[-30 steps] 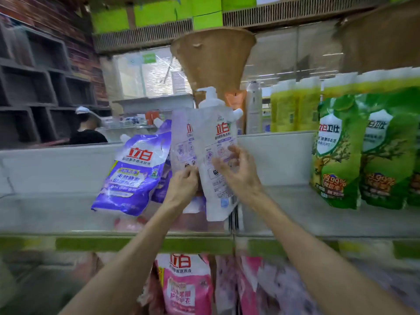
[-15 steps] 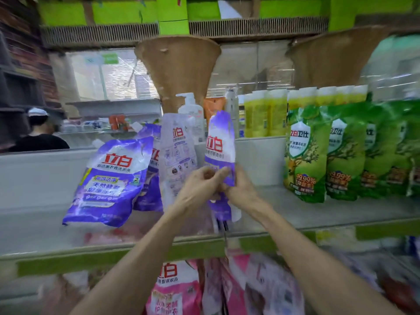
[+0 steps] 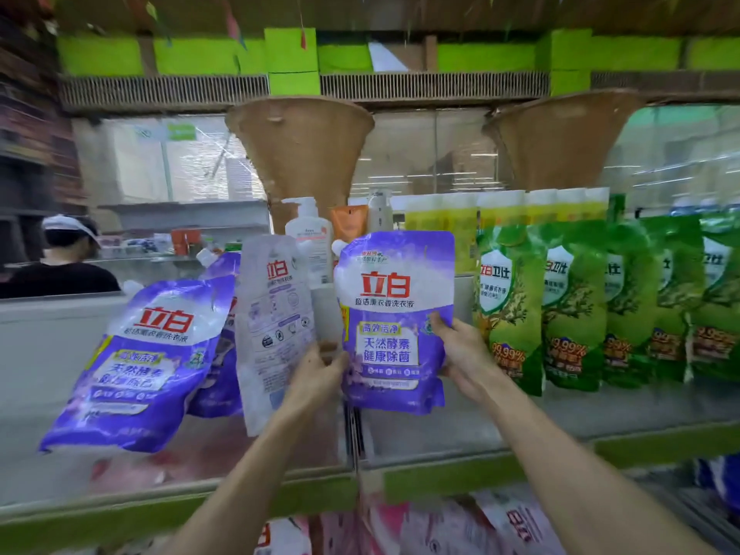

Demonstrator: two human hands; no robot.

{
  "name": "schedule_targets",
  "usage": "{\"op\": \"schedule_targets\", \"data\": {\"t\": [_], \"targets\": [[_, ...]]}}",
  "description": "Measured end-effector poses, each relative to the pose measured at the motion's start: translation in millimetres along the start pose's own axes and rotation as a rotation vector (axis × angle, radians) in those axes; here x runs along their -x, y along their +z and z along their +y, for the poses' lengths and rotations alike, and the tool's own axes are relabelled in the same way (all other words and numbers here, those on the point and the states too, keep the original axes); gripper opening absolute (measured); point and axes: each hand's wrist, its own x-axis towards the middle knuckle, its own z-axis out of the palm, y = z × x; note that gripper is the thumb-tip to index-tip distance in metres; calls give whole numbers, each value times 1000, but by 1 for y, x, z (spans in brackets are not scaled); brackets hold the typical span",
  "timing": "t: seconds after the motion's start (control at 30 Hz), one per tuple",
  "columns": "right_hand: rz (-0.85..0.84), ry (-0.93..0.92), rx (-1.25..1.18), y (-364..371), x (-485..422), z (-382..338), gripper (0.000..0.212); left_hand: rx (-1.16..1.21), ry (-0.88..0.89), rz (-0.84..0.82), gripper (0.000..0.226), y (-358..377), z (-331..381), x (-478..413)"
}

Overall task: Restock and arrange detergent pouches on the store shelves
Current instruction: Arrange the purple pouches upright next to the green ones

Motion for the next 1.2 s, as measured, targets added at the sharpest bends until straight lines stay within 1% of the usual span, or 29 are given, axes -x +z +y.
{"op": "schedule_targets", "data": {"t": [0.03, 0.1, 0.13, 0.17, 0.23, 0.3, 0.37, 0.43, 0.5, 0.6, 0.73, 0.87, 0.93, 1.0, 1.07, 1.13, 1.2], "targets": [[-14, -1, 1, -1, -1, 0, 28, -26, -1, -4, 31, 2, -1, 0], [-47, -23, 19, -2, -1, -2, 46, -59, -25, -19, 33, 7, -2, 2], [-56, -40, 22, -2, -3, -2, 51, -52, -50, -34, 35, 11, -2, 3], [-64, -59, 11, -1, -5, -3, 49, -33, -77, -45, 37, 15, -2, 4], [-69, -84, -13, 1, -8, -5, 33, 18, -102, -24, 37, 24, 2, 3], [-58, -118, 1, -1, -8, -6, 28, 19, -83, 20, 28, 34, 6, 1], [-60, -161, 15, -5, -4, -6, 27, 47, -73, -7, 20, 47, 10, -1], [-56, -177, -1, -12, 0, -6, 29, 170, -100, -111, 19, 66, 18, -1], [-39, -189, -44, -19, 1, -7, 29, 305, -140, -196, 27, 87, 27, 0], [-2, -215, -38, -29, -2, -11, 29, 414, -110, -294, 38, 115, 38, 0], [22, -232, 4, -39, -7, -12, 27, 475, -124, -403, 49, 142, 45, -7], [30, -238, 25, -44, -9, -12, 39, 500, -83, -459, 51, 155, 42, -17], [22, -260, 81, -43, -7, -13, 41, 511, -78, -469, 51, 158, 42, -19], [20, -309, 140, -41, -2, -16, 39, 502, -74, -462, 50, 160, 40, -22], [51, -401, 171, -38, 3, -20, 35, 425, -74, -463, 49, 157, 40, -22], [171, -542, 200, -36, 10, -26, 39, 271, -62, -419, 52, 151, 43, -20], [320, -747, 274, -31, 16, -36, 36, 77, 36, -291, 52, 143, 48, -21]]}}
